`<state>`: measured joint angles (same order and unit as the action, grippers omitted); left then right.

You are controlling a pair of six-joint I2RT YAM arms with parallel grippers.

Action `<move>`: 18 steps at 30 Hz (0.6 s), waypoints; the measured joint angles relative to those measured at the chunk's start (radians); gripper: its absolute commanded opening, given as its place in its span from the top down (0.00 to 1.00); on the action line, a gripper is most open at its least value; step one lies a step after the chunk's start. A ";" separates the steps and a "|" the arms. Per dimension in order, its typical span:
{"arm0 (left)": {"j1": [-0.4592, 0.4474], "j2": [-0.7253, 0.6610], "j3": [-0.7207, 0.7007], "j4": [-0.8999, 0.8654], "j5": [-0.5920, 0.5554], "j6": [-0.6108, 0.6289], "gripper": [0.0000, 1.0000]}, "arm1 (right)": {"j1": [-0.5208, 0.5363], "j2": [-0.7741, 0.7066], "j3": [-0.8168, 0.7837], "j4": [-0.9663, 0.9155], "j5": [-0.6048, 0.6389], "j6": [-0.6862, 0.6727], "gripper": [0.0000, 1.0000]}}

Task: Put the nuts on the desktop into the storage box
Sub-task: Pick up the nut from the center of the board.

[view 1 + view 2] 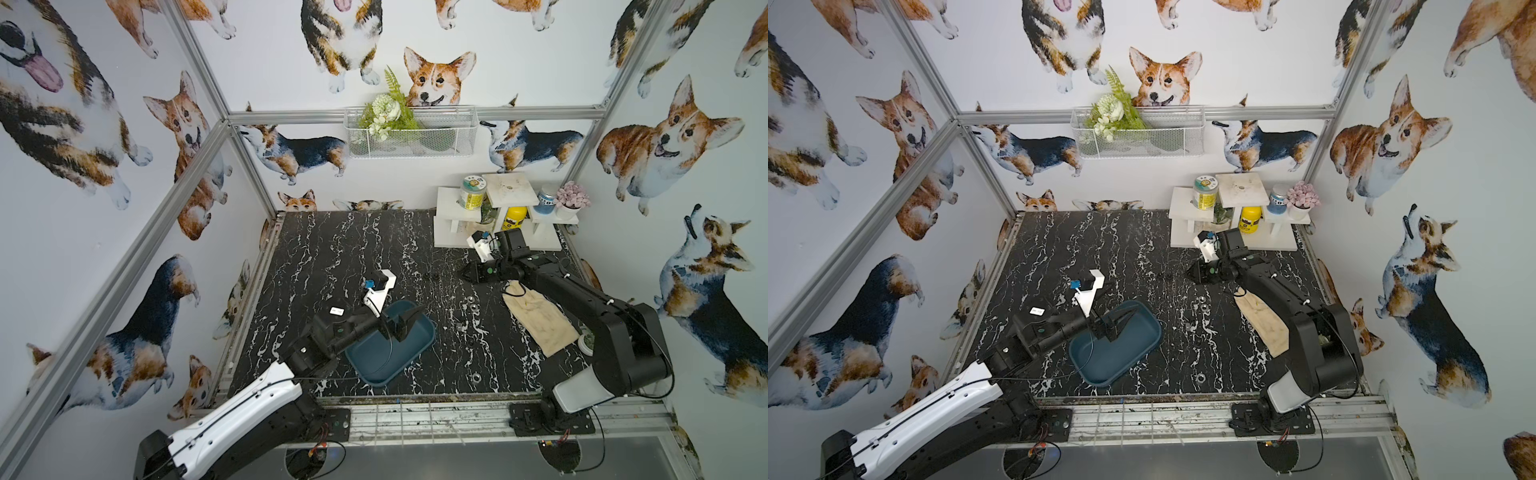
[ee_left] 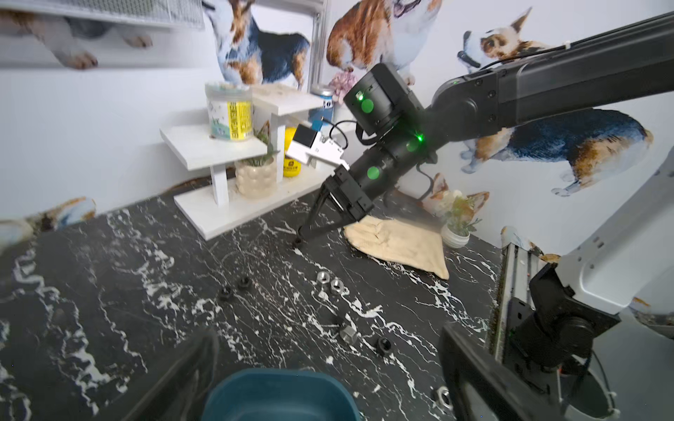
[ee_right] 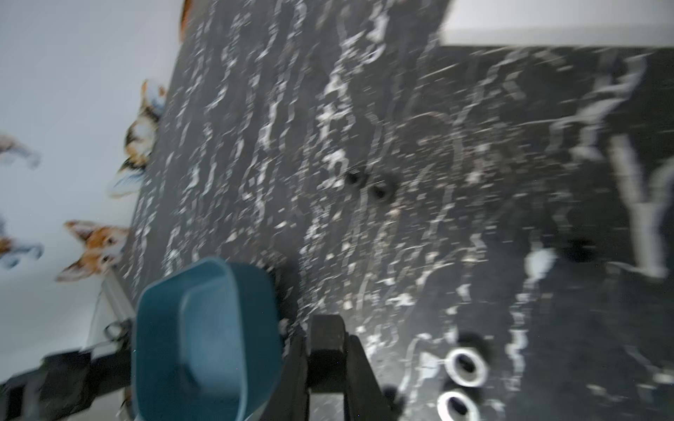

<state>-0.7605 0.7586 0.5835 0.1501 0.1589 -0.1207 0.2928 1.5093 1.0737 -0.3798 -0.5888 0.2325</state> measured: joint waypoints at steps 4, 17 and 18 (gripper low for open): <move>0.000 -0.016 0.000 0.001 -0.005 0.130 0.00 | 0.108 -0.018 0.016 -0.073 -0.091 -0.002 0.86; -0.001 0.096 0.094 -0.218 0.111 0.355 0.00 | 0.267 -0.119 -0.067 -0.012 -0.288 0.160 0.88; -0.002 0.105 0.100 -0.234 0.118 0.365 0.02 | 0.273 -0.124 -0.073 0.003 -0.297 0.169 0.88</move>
<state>-0.7620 0.8639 0.6838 -0.0837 0.2768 0.2443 0.5659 1.3853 1.0004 -0.3767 -0.8860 0.4015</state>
